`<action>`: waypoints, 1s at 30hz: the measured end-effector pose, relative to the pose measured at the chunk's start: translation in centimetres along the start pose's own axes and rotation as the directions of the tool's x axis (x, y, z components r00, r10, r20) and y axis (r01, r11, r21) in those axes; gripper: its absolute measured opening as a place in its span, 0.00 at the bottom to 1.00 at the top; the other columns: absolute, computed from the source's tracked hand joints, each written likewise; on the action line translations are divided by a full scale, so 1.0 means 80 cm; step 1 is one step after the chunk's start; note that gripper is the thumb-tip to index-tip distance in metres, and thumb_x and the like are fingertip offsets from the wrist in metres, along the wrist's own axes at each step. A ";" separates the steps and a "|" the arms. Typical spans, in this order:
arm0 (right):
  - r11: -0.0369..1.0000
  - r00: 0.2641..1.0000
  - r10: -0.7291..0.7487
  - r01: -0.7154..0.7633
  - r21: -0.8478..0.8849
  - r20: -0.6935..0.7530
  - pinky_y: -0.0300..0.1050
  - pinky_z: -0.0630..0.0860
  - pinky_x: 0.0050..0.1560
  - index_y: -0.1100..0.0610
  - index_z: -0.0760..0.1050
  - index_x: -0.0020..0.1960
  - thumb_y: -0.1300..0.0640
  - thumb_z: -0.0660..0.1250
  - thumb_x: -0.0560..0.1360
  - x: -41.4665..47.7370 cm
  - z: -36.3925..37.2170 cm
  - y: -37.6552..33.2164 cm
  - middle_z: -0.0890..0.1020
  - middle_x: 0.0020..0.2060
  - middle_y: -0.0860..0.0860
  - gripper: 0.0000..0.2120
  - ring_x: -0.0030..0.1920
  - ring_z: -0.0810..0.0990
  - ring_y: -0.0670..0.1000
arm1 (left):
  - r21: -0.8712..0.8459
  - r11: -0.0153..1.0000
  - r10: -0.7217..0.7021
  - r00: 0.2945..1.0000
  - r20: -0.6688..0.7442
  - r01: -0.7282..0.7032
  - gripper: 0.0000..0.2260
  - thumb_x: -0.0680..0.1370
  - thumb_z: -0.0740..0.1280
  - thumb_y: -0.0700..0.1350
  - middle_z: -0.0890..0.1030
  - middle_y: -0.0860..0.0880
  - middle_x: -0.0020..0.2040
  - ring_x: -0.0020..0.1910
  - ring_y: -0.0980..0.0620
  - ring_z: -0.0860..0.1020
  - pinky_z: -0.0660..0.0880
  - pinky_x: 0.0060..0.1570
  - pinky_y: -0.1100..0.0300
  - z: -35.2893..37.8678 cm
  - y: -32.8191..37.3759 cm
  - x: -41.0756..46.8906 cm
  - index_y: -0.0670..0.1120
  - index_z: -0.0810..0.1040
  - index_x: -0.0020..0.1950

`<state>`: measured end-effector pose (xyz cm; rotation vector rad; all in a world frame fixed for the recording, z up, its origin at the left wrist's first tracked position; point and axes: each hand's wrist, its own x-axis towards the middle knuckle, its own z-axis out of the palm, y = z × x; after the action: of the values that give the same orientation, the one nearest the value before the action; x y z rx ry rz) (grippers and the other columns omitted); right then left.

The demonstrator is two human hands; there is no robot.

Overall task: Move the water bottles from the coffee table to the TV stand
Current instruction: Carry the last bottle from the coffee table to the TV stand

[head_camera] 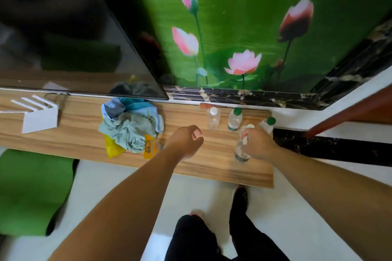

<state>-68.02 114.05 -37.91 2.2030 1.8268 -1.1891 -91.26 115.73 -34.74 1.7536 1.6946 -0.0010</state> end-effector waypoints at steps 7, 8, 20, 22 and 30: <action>0.997 0.998 0.038 -0.041 0.060 0.053 0.48 0.74 0.58 0.55 0.75 0.59 0.60 0.70 0.70 0.071 0.040 0.008 0.68 0.61 0.57 0.18 0.58 0.74 0.59 | -0.062 0.998 -0.009 0.997 0.072 0.014 0.10 0.75 0.65 0.50 0.77 0.53 0.45 0.44 0.53 0.74 0.66 0.43 0.61 0.062 -0.006 0.069 0.51 0.78 0.54; 0.997 0.998 0.042 -0.045 0.055 0.056 0.47 0.74 0.56 0.55 0.75 0.58 0.60 0.70 0.70 0.083 0.047 0.009 0.68 0.62 0.57 0.17 0.58 0.74 0.58 | -0.070 0.997 -0.004 0.996 0.085 0.010 0.10 0.75 0.65 0.50 0.78 0.53 0.45 0.44 0.53 0.74 0.66 0.44 0.62 0.071 -0.011 0.079 0.51 0.78 0.55; 0.999 0.999 0.041 -0.041 -0.017 0.002 0.53 0.75 0.55 0.57 0.72 0.59 0.66 0.65 0.72 0.174 0.125 -0.002 0.65 0.64 0.60 0.17 0.56 0.74 0.62 | -0.220 0.934 -0.241 0.952 0.190 0.280 0.10 0.75 0.66 0.50 0.78 0.52 0.46 0.45 0.51 0.76 0.67 0.40 0.62 0.117 -0.103 0.115 0.52 0.77 0.56; 0.998 0.998 0.057 -0.056 -0.020 0.011 0.53 0.75 0.55 0.56 0.72 0.59 0.66 0.65 0.71 0.173 0.124 -0.005 0.65 0.64 0.59 0.17 0.55 0.74 0.62 | -0.220 0.925 -0.270 0.943 0.195 0.311 0.10 0.75 0.66 0.49 0.78 0.51 0.46 0.47 0.50 0.76 0.68 0.42 0.61 0.115 -0.111 0.116 0.51 0.78 0.56; 0.987 0.989 0.114 -0.103 -0.123 0.094 0.52 0.73 0.55 0.52 0.62 0.71 0.49 0.67 0.72 0.146 0.086 -0.004 0.63 0.69 0.56 0.30 0.63 0.72 0.59 | -0.261 0.941 -0.167 0.967 0.191 0.214 0.12 0.75 0.66 0.50 0.77 0.52 0.47 0.46 0.53 0.74 0.66 0.45 0.62 0.080 -0.072 0.128 0.51 0.77 0.57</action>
<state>-71.76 120.42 -49.30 2.1086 1.6702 -1.1194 -91.97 121.28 -46.90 1.3393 1.6474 0.0055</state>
